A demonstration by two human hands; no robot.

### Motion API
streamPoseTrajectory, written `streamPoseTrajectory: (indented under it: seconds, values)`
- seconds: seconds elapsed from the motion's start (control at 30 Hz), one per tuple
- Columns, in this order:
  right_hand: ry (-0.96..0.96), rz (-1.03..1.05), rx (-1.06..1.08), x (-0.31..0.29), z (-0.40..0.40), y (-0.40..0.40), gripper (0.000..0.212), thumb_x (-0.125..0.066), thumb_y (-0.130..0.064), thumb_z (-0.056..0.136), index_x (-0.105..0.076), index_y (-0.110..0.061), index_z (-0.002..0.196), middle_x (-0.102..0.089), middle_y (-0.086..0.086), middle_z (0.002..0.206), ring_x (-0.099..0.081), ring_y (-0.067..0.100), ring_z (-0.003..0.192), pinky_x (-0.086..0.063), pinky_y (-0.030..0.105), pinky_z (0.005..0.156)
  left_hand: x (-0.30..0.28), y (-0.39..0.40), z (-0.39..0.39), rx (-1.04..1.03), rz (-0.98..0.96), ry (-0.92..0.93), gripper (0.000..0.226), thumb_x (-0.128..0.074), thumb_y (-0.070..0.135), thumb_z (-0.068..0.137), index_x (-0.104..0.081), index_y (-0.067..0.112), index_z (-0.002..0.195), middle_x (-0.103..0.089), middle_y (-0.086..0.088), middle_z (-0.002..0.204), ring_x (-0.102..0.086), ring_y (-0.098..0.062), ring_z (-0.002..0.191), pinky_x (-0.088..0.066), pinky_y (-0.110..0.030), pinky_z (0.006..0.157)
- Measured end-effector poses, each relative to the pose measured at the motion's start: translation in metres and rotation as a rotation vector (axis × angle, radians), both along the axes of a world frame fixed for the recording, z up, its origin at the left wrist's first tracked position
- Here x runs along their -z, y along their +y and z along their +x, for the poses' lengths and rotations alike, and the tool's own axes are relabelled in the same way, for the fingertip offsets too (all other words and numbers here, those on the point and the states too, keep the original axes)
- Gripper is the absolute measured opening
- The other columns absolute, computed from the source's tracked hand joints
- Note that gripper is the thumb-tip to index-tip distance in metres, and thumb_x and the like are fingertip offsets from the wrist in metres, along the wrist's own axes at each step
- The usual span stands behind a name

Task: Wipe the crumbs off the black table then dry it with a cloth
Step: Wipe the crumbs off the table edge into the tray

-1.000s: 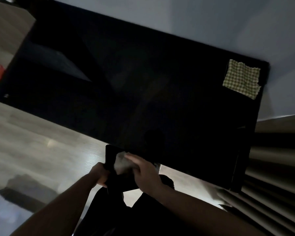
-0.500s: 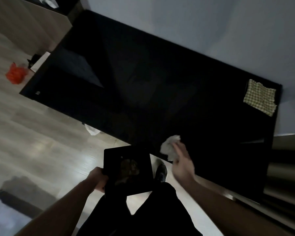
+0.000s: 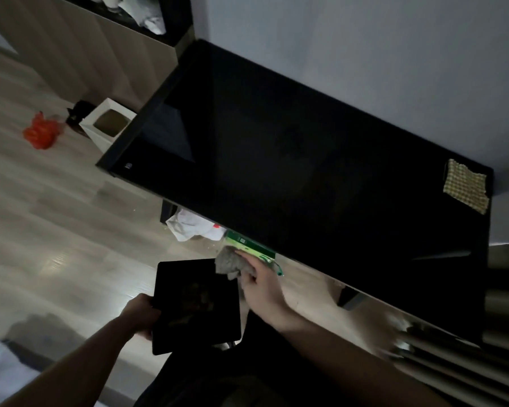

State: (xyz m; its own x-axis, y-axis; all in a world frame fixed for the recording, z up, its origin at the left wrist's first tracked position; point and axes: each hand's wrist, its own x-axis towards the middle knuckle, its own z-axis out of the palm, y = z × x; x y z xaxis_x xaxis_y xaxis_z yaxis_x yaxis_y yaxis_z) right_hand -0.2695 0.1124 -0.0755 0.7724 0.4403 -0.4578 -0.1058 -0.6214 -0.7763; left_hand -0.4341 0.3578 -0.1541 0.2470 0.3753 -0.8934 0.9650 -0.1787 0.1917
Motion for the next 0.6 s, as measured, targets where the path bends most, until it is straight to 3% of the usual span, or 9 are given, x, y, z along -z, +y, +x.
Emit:
streamPoseTrajectory:
  seconds: [0.13, 0.23, 0.33, 0.47, 0.6]
  values:
    - [0.009, 0.004, 0.080, -0.009, 0.027, 0.007, 0.045, -0.055, -0.017, 0.101, -0.060, -0.039, 0.140, -0.066, -0.020, 0.135, -0.060, -0.002, 0.125, -0.047, 0.028, 0.113, -0.007, 0.048, -0.014, 0.008, 0.070, 0.019, 0.024, -0.056, 0.003, 0.079, -0.079, 0.001, 0.089, -0.079, -0.017, 0.070, -0.076, -0.029, 0.054, -0.066, -0.042, 0.057]
    - [0.029, 0.044, 0.118, -0.010, 0.049, 0.016, 0.048, -0.054, -0.014, 0.102, -0.059, -0.035, 0.144, -0.066, -0.017, 0.137, -0.059, -0.004, 0.127, -0.045, 0.022, 0.113, -0.006, 0.081, -0.018, -0.067, 0.102, 0.028, 0.029, -0.049, -0.006, 0.084, -0.077, -0.003, 0.092, -0.072, -0.015, 0.060, -0.072, -0.030, 0.046, -0.063, -0.043, 0.048]
    - [0.051, 0.074, 0.114, -0.010, 0.068, 0.036, 0.047, -0.054, -0.009, 0.104, -0.059, -0.030, 0.145, -0.066, -0.018, 0.136, -0.058, -0.009, 0.126, -0.044, 0.013, 0.110, -0.002, 0.115, -0.022, -0.127, 0.137, 0.045, 0.029, -0.049, -0.012, 0.085, -0.075, -0.005, 0.096, -0.067, -0.012, 0.052, -0.069, -0.030, 0.044, -0.063, -0.047, 0.049]
    - [0.080, 0.088, 0.069, -0.008, 0.093, 0.077, 0.044, -0.054, -0.013, 0.103, -0.060, -0.032, 0.143, -0.067, -0.018, 0.134, -0.060, -0.007, 0.125, -0.047, 0.020, 0.112, -0.005, 0.156, -0.017, -0.150, 0.217, 0.061, 0.024, -0.057, -0.007, 0.083, -0.078, 0.000, 0.091, -0.073, -0.016, 0.058, -0.075, -0.033, 0.053, -0.065, -0.048, 0.059]
    - [0.084, 0.109, -0.020, -0.014, 0.124, 0.125, 0.045, -0.054, -0.014, 0.104, -0.059, -0.034, 0.144, -0.064, -0.017, 0.140, -0.058, -0.004, 0.129, -0.047, 0.021, 0.112, -0.013, 0.191, -0.008, -0.075, 0.314, 0.069, 0.018, -0.069, 0.002, 0.083, -0.081, 0.004, 0.095, -0.077, -0.019, 0.071, -0.078, -0.028, 0.073, -0.056, -0.034, 0.065]
